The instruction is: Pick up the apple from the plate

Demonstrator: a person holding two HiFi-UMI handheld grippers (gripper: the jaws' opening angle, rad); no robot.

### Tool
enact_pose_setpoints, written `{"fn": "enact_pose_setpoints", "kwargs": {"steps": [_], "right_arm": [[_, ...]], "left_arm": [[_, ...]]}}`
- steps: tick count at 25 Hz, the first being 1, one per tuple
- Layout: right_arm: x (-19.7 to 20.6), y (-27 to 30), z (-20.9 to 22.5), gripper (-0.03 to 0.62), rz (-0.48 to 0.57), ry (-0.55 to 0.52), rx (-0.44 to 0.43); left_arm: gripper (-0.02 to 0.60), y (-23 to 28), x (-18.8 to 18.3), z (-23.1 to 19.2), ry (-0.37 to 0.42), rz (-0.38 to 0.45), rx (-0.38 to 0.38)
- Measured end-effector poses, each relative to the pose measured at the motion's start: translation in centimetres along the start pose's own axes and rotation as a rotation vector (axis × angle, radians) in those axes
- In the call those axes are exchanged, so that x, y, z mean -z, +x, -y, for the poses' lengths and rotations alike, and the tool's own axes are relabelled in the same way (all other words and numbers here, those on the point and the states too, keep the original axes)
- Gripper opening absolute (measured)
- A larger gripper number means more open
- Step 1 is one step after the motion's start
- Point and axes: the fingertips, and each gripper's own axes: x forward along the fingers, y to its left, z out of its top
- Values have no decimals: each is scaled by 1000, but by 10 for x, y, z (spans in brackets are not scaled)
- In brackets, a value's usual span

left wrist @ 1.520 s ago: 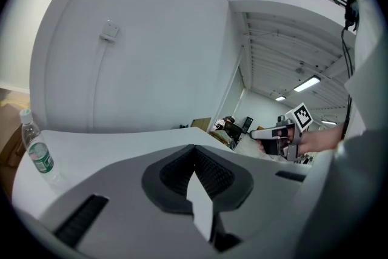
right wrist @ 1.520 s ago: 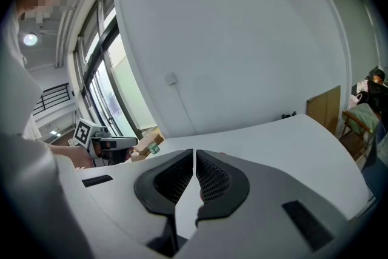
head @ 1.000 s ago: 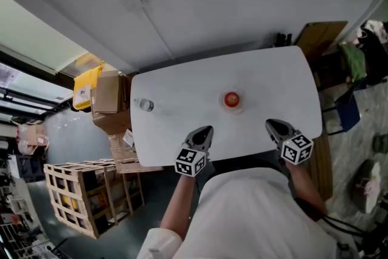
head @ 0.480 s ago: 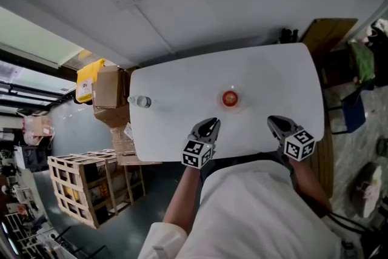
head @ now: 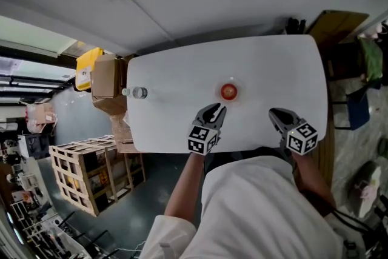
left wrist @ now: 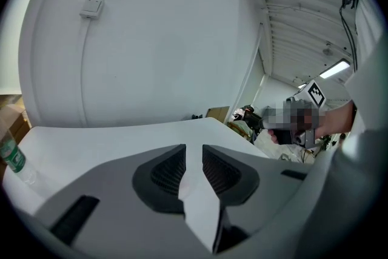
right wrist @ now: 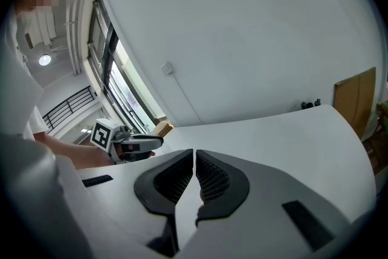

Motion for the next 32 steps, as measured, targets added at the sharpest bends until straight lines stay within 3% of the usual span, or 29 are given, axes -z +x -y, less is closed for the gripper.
{"fn": "enact_pose_setpoints", "kwargs": {"steps": [13, 32], "right_arm": [[11, 14, 19, 38, -61, 28, -41], [25, 17, 41, 38, -98, 64, -40]], "left_arm": [[167, 67, 43, -21, -51, -122, -73], [336, 128, 98, -64, -1, -276, -269]]}}
